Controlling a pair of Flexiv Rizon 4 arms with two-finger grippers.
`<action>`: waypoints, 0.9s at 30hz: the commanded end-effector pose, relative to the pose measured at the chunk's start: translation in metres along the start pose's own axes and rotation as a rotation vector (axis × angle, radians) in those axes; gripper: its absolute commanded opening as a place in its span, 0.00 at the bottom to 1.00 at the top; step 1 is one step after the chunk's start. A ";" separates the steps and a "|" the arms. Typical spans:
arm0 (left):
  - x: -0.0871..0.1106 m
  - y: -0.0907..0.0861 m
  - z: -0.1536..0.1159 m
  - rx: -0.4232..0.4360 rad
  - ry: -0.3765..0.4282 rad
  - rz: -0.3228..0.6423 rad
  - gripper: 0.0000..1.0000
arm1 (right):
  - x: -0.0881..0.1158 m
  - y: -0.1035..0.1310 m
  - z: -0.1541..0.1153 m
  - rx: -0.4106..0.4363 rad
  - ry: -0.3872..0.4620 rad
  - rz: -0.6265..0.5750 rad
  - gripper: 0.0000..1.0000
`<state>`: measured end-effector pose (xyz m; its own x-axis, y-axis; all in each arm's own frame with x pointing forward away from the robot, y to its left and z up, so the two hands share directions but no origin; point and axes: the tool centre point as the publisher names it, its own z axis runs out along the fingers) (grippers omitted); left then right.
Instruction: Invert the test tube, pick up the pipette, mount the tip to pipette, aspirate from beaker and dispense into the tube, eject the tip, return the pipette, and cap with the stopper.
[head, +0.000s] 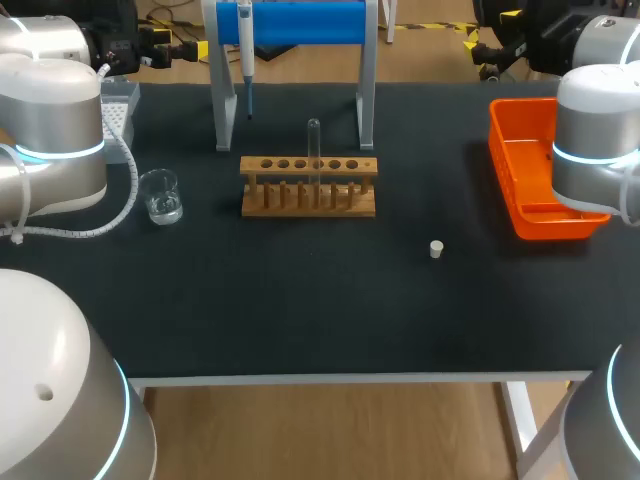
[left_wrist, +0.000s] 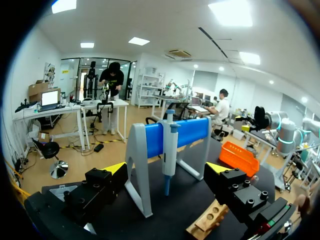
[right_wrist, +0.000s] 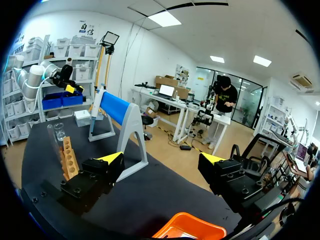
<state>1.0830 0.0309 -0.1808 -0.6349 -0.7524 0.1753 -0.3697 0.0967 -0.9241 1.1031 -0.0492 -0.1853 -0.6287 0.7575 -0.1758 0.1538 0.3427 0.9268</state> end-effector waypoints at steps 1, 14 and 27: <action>0.000 0.001 0.001 0.003 -0.003 0.001 1.00 | -0.001 0.000 0.000 0.003 0.004 0.000 1.00; 0.000 0.001 0.001 0.003 -0.003 0.001 1.00 | -0.001 0.000 0.000 0.003 0.004 0.000 1.00; 0.000 0.001 0.001 0.003 -0.003 0.001 1.00 | 0.048 -0.002 -0.022 -0.060 0.191 -0.093 1.00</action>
<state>1.0831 0.0309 -0.1808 -0.6349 -0.7524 0.1753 -0.3697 0.0966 -0.9241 1.0800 -0.0130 -0.1874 -0.7330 0.6476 -0.2080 0.0717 0.3776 0.9232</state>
